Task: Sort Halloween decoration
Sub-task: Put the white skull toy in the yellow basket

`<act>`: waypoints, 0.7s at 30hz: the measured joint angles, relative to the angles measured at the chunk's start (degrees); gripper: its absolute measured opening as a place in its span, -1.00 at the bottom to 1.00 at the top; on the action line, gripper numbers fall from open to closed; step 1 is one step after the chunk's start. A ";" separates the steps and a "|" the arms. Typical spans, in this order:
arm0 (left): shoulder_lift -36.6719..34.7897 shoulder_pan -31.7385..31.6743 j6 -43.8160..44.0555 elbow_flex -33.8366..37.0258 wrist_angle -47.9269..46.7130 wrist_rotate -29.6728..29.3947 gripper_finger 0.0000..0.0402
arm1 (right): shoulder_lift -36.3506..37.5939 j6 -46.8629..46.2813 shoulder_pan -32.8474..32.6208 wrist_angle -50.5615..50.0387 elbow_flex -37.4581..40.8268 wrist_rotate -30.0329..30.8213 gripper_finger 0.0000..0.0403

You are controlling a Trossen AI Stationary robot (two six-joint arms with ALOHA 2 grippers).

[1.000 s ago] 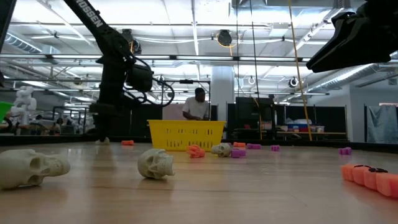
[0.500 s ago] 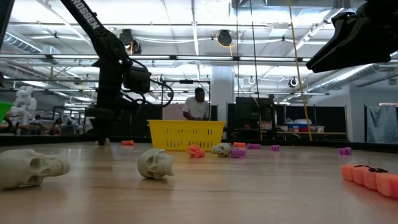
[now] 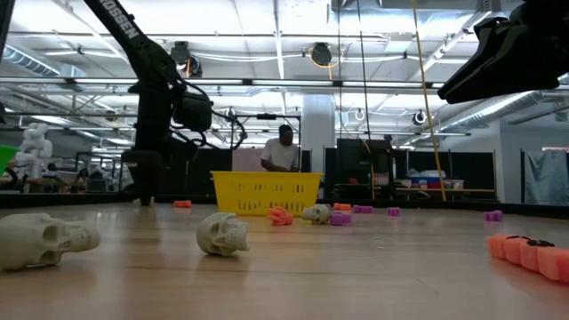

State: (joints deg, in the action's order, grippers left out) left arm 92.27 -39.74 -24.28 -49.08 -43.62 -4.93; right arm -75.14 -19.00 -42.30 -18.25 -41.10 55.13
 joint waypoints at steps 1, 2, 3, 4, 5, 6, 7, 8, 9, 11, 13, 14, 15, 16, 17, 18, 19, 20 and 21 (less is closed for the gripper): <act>-0.77 0.13 0.22 0.00 -0.07 0.10 -0.69 | 0.01 -0.01 0.00 -0.01 0.00 0.00 -0.56; -1.73 0.15 0.62 0.00 0.01 0.47 -0.67 | 0.00 -0.02 0.00 0.00 0.00 0.01 -0.56; -2.67 0.33 1.09 -0.02 0.03 1.00 -0.66 | 0.00 -0.01 0.00 0.00 0.00 0.04 -0.56; -3.72 0.53 1.43 -0.04 0.03 1.94 -0.66 | -0.01 0.00 0.00 -0.01 0.00 0.04 -0.56; -4.99 0.78 1.69 -0.08 0.02 3.16 -0.67 | -0.01 0.00 0.00 -0.01 0.00 0.07 -0.56; -6.44 1.04 2.35 -0.21 0.03 4.69 -0.67 | 0.01 0.00 0.00 0.00 0.00 0.07 -0.56; -7.85 1.31 3.01 -0.38 0.14 5.95 -0.68 | -0.01 0.00 0.00 -0.01 0.00 0.07 -0.56; -9.34 1.70 4.05 -0.52 0.54 7.20 -0.68 | 0.01 0.00 0.00 -0.01 0.00 0.09 -0.56; -10.97 2.07 4.77 -0.52 1.09 8.42 -0.69 | -0.01 0.00 0.00 0.00 0.00 0.09 -0.56; -14.25 3.17 6.61 -0.52 2.09 10.77 -0.69 | 0.00 0.00 0.01 0.00 0.00 0.10 -0.56; -17.48 4.60 8.25 -0.53 3.54 12.74 -0.69 | 0.01 0.00 0.13 0.02 0.00 0.09 -0.56; -19.03 5.48 8.95 -0.53 4.33 13.57 -0.69 | 0.01 -0.02 0.31 0.03 0.00 0.11 -0.56; -20.48 6.37 9.77 -0.55 5.31 14.26 -0.69 | 0.01 0.00 0.49 0.09 0.00 0.13 -0.56; -21.87 7.40 10.36 -0.55 6.61 14.68 -0.69 | 0.01 0.00 0.70 0.14 0.00 0.13 -0.56; -23.13 8.46 10.69 -0.55 8.06 14.93 -0.69 | 0.00 -0.02 0.93 0.21 0.00 0.15 -0.56; -24.31 9.60 10.94 -0.55 9.68 14.99 -0.69 | 0.00 -0.11 1.17 0.27 0.00 0.16 -0.56; -25.31 10.72 10.94 -0.55 11.41 15.02 -0.69 | -0.01 -0.21 1.45 0.29 0.00 0.17 -0.56; -26.23 11.87 10.96 -0.57 13.09 15.02 -0.69 | 0.01 -0.22 1.76 0.34 0.00 0.17 -0.56; -27.11 12.92 10.97 -0.59 14.68 15.02 -0.69 | -0.01 -0.22 2.06 0.52 0.00 0.17 -0.56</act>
State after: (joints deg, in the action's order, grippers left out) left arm 65.16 -26.82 -13.31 -49.67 -28.94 10.09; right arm -75.16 -19.22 -40.24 -17.73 -41.10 55.31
